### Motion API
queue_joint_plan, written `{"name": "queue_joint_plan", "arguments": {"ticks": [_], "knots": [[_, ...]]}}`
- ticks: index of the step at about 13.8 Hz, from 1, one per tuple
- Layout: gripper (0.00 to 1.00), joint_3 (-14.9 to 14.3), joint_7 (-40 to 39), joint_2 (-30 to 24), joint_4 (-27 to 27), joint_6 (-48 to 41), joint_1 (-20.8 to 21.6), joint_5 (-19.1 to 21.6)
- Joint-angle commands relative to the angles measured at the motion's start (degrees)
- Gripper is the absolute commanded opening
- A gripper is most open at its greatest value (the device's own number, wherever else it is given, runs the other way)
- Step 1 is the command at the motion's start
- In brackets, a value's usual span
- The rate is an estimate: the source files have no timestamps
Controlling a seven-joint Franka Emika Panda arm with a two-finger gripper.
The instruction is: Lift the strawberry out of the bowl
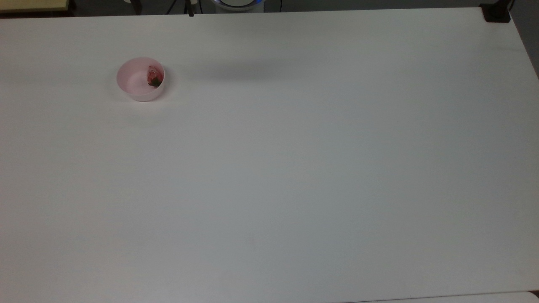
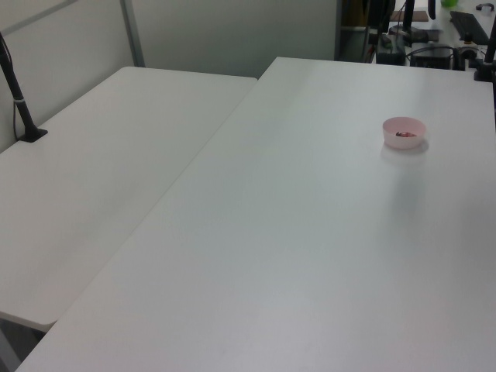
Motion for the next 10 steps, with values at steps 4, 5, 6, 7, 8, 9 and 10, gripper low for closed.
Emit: {"name": "queue_joint_plan", "arguments": {"ticks": [4,5,6,7,8,9,10], "knots": [[1.00,-0.7,-0.5,-1.1,-0.9,0.7,0.3,-0.1],[1.00,-0.7,-0.5,-1.1,-0.9,0.7,0.3,-0.1],[1.00,-0.7,-0.5,-1.1,-0.9,0.7,0.3,-0.1],[1.00,-0.7,-0.7,-1.1,-0.9,0.7,0.3,-0.1],[1.00,-0.7,-0.9,-1.1,-0.9,0.7,0.3,-0.1],[1.00,-0.7,-1.0,-1.1,-0.9,0.6,0.2,-0.1],[1.00,-0.7,-1.0,-1.1,-0.9,0.7,0.2,-0.1]]}}
